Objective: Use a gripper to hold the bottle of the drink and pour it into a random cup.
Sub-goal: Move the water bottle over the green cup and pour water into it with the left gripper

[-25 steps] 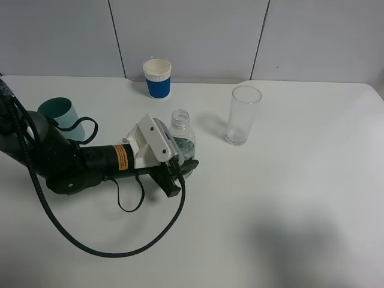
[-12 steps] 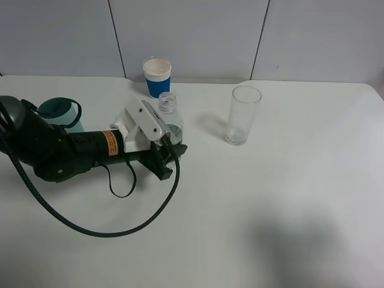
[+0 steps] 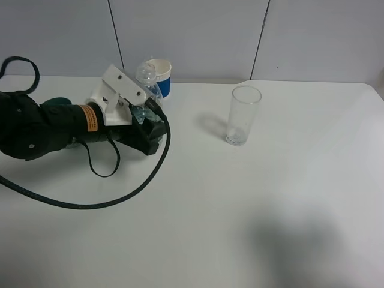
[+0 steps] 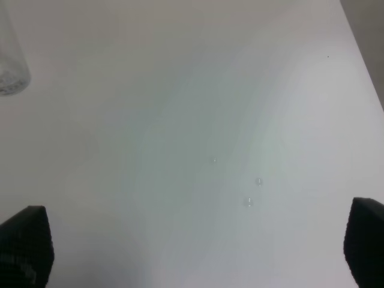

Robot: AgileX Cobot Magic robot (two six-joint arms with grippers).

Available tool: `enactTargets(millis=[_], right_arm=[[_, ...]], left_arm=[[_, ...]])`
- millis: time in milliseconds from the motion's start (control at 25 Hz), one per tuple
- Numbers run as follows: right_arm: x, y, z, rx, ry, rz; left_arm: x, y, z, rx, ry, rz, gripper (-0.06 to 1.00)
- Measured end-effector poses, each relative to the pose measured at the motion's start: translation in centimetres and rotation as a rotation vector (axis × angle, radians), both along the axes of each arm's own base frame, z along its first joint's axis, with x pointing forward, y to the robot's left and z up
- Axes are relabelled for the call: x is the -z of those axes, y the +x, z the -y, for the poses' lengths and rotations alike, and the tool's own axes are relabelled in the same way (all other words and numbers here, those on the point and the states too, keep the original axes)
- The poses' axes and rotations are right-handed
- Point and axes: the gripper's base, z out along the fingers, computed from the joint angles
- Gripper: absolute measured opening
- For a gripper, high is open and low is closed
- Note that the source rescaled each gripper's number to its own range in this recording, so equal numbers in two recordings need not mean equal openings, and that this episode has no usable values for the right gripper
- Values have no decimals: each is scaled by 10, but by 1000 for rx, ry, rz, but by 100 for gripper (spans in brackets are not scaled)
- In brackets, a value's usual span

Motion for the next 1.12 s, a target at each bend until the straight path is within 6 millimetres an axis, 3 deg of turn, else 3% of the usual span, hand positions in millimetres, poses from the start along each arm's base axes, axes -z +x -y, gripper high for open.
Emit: enactTargets(millis=[560,880,1120], right_arm=[[0,0,0,0,0,0],[0,0,0,0,0,0],[0,0,0,0,0,0]], left_arm=[[-56,-17,-24,-176,11,-55,0],[-105,-22,-42,-300,145,-114,0],[-132,-26,-70,-416,141,-103,0]])
